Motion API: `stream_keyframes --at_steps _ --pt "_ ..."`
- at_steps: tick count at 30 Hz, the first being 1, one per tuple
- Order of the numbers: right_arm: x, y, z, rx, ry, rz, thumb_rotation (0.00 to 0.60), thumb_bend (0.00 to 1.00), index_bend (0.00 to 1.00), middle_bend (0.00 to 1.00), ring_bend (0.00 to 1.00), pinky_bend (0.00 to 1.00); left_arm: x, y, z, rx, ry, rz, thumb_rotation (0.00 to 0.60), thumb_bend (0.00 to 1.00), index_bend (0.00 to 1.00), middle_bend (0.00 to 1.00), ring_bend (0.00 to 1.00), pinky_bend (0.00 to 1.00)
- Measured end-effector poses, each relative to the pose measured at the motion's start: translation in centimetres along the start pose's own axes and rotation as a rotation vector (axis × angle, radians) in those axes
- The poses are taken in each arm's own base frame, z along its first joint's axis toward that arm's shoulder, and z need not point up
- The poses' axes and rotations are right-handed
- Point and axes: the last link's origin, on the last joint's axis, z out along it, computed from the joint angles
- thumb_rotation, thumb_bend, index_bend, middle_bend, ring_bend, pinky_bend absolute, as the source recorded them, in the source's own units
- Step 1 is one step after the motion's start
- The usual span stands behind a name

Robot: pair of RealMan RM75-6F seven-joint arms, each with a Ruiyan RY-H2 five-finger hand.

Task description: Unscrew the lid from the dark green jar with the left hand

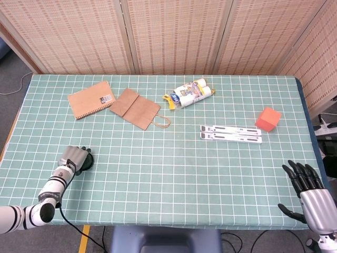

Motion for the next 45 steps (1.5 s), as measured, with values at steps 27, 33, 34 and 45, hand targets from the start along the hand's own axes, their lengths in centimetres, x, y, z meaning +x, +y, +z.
stream_keyframes --at_steps 27,33,34,45 --pt "0.2 0.1 0.0 -0.005 0.002 0.009 0.6 0.07 0.0 0.0 0.0 0.0 0.0 0.1 -0.3 -0.03 0.053 -0.044 0.6 0.41 0.0 0.0 0.0 0.08" --pt "0.2 0.0 -0.2 0.0 0.0 0.013 0.6 0.08 0.0 0.0 0.0 0.0 0.1 0.1 -0.6 -0.042 0.06 -0.044 0.6 0.41 0.0 0.0 0.0 0.07" --pt "0.2 0.0 -0.2 0.002 0.0 0.014 0.6 0.08 0.0 0.0 0.0 0.0 0.1 0.1 -0.5 -0.04 0.059 -0.046 0.6 0.41 0.0 0.0 0.0 0.07" --pt "0.3 0.0 -0.2 0.007 -0.003 0.012 0.6 0.08 0.0 0.0 0.0 0.0 0.5 -0.8 -1.6 -0.028 0.089 -0.052 0.6 0.41 0.0 0.0 0.0 0.08"
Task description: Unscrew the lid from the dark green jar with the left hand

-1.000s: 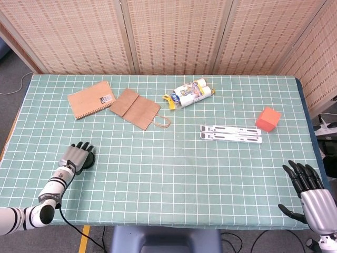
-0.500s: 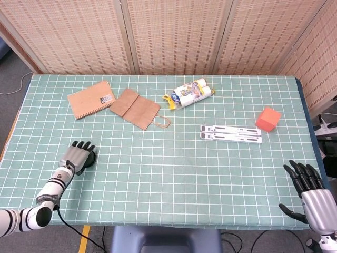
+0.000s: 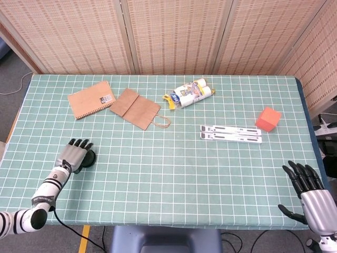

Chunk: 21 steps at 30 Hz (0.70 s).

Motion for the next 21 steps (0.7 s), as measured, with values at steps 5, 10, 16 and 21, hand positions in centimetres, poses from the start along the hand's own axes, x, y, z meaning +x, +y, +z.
stream_keyframes --at_steps 5,10,16,21 --pt "0.02 -0.04 -0.09 0.006 0.002 0.003 0.6 0.08 0.0 0.0 0.0 0.0 -0.63 -0.7 0.1 0.035 0.015 0.048 0.6 0.41 0.09 0.02 0.0 0.09" --pt "-0.01 -0.09 -0.13 0.01 -0.001 0.003 0.6 0.08 0.0 0.0 0.0 0.0 -0.89 -0.79 0.37 0.042 0.03 0.062 0.6 0.4 0.2 0.11 0.0 0.12" --pt "-0.03 0.03 -0.1 0.004 0.001 -0.003 0.6 0.08 0.0 0.0 0.0 0.0 -0.93 -0.58 0.62 0.033 0.041 0.043 0.6 0.39 0.29 0.15 0.03 0.13" --pt "-0.07 0.01 -0.08 0.002 0.002 -0.004 0.6 0.08 0.0 0.0 0.0 0.0 -0.92 -0.48 0.79 0.021 0.052 0.026 0.6 0.4 0.37 0.18 0.06 0.15"
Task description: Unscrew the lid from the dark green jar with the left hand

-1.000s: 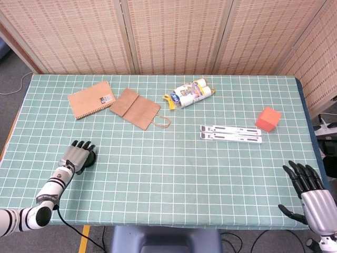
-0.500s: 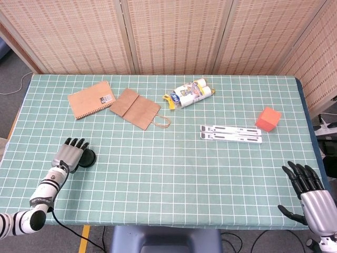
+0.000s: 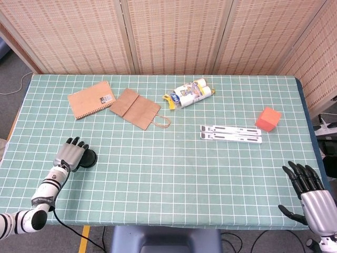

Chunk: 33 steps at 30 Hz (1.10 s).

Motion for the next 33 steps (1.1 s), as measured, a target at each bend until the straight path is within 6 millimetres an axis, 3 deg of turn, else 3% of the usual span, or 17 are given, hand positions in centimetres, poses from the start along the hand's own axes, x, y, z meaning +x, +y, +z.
stream_keyframes --at_steps 8,20,33 --pt "0.0 -0.1 0.1 0.002 -0.003 0.001 0.6 0.08 0.0 0.0 0.0 0.0 0.3 -0.5 -0.2 -0.005 0.019 -0.04 0.6 0.4 0.45 0.21 0.08 0.16" --pt "0.0 -0.1 -0.1 0.002 -0.005 -0.01 0.6 0.08 0.0 0.0 0.0 0.0 2.0 -2.5 -1.6 0.018 0.057 -0.149 0.6 0.4 0.47 0.21 0.08 0.17" --pt "-0.1 -0.2 -0.1 0.003 -0.01 -0.012 0.6 0.08 0.0 0.0 0.0 0.0 0.0 -6.9 0.0 0.163 0.001 -0.219 0.6 0.4 0.49 0.22 0.08 0.17"
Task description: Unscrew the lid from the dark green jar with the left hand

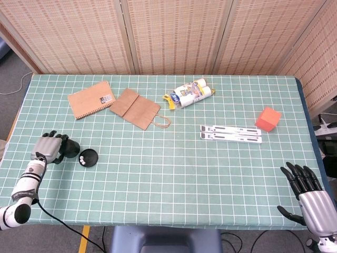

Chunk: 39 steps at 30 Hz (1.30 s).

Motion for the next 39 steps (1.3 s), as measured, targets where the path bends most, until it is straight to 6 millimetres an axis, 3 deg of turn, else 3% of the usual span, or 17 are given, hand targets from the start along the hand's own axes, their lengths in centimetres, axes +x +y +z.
stream_keyframes --at_steps 3,7,10,12,13,16,25,34,39 --pt "-0.1 0.0 0.0 0.001 -0.002 -0.002 0.6 0.08 0.0 0.0 0.0 0.0 -0.9 -1.1 0.7 0.037 -0.035 -0.014 0.6 0.4 0.47 0.21 0.09 0.17" --pt "-0.2 -0.1 0.0 0.005 -0.007 -0.005 0.6 0.08 0.0 0.0 0.0 0.0 -2.3 -1.9 1.4 0.068 -0.067 -0.012 0.6 0.39 0.37 0.19 0.09 0.17" --pt "-0.4 -0.3 0.0 0.007 -0.014 -0.009 0.6 0.08 0.0 0.0 0.0 0.0 -3.2 -2.0 1.4 0.066 -0.076 -0.013 0.6 0.39 0.2 0.16 0.08 0.16" --pt "-0.5 -0.3 0.0 0.008 -0.016 -0.012 0.6 0.08 0.0 0.0 0.0 0.0 -3.5 -1.9 1.3 0.06 -0.079 -0.016 0.6 0.39 0.04 0.1 0.04 0.15" --pt "-0.5 -0.3 0.0 0.008 -0.016 -0.012 0.6 0.08 0.0 0.0 0.0 0.0 -3.5 -1.9 1.3 0.056 -0.079 -0.017 0.6 0.39 0.01 0.06 0.03 0.15" --pt "-0.5 -0.4 0.0 0.007 -0.016 -0.011 0.6 0.08 0.0 0.0 0.0 0.0 -3.5 -1.6 1.0 0.04 -0.07 -0.021 0.6 0.4 0.0 0.0 0.0 0.15" --pt "-0.7 -0.4 0.0 0.008 -0.023 -0.014 0.6 0.08 0.0 0.0 0.0 0.0 -2.6 -0.9 -0.7 -0.011 0.019 -0.078 0.6 0.41 0.0 0.0 0.0 0.1" --pt "-1.3 -0.5 0.3 0.003 -0.05 -0.019 0.6 0.08 0.0 0.0 0.0 0.0 -2.2 -0.1 -5.6 -0.131 0.179 -0.221 0.6 0.41 0.0 0.0 0.0 0.04" --pt "-2.4 -1.0 0.6 0.001 -0.086 -0.056 0.6 0.08 0.0 0.0 0.0 0.0 -5.5 -1.0 -13.1 -0.212 0.3 -0.192 0.6 0.43 0.0 0.0 0.0 0.04"
